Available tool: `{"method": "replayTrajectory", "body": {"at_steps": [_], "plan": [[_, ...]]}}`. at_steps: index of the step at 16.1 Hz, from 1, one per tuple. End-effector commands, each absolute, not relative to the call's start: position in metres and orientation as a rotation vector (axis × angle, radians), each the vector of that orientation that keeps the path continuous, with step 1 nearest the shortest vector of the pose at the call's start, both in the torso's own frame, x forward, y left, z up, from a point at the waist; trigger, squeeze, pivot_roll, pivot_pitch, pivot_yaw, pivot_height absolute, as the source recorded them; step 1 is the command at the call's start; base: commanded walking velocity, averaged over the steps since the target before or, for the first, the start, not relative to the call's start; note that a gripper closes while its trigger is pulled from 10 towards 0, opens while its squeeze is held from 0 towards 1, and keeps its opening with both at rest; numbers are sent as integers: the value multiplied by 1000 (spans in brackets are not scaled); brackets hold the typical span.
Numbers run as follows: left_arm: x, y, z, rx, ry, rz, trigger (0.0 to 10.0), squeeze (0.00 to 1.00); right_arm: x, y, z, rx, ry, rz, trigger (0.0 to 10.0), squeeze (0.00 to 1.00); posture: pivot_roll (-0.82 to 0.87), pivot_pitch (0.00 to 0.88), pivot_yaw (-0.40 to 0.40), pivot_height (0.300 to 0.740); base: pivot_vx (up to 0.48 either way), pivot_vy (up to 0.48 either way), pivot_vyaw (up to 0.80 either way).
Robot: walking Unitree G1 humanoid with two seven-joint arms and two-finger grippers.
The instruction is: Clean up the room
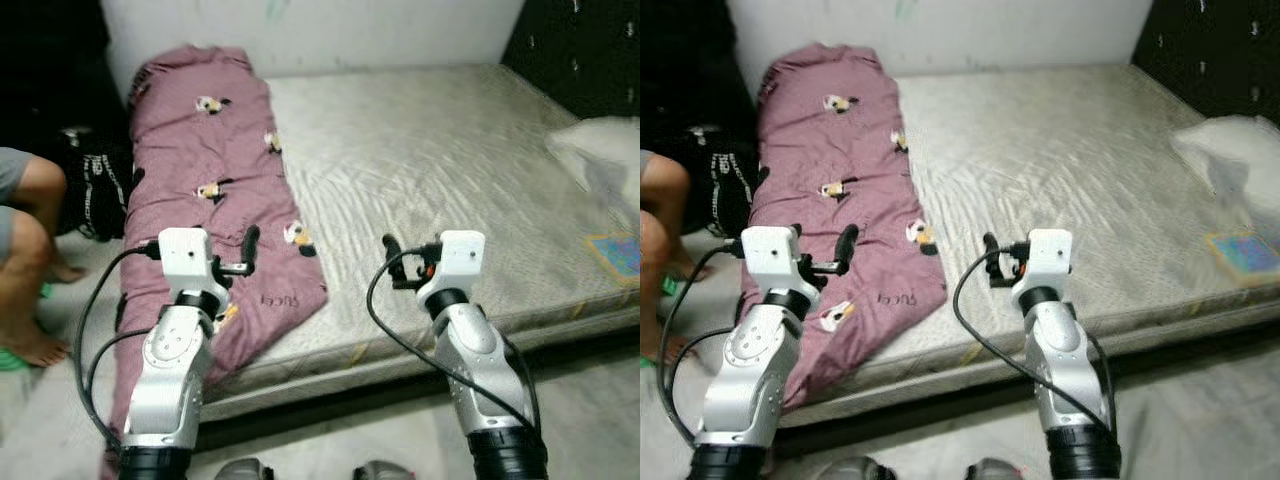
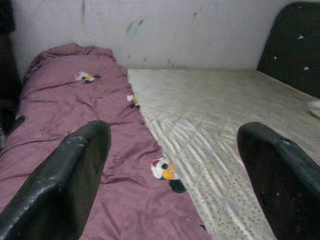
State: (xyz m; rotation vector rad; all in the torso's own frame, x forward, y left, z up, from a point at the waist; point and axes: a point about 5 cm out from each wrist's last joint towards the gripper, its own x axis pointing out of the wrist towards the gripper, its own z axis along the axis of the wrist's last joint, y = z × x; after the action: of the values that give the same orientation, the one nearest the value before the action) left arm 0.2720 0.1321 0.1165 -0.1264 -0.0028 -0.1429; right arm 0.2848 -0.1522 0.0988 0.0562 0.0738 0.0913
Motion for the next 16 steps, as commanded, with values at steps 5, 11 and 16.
{"method": "replayTrajectory", "body": {"at_steps": [5, 11, 16], "plan": [[273, 133, 123, -88, -36, -134, 10000, 0, 286, -152, 104, 31, 48, 95, 10000, 0, -19, 0, -6, 740, 0, 94, 480], [272, 136, 122, -67, -22, -124, 10000, 0, 287, -154, 102, 57, 61, 83, 10000, 0, -17, 0, -7, 740, 0, 0, 184], [272, 135, 122, -75, -21, -135, 10000, 0, 287, -155, 102, 69, 63, 73, 10000, 0, -17, 0, -7, 740, 0, 0, -138]]}}
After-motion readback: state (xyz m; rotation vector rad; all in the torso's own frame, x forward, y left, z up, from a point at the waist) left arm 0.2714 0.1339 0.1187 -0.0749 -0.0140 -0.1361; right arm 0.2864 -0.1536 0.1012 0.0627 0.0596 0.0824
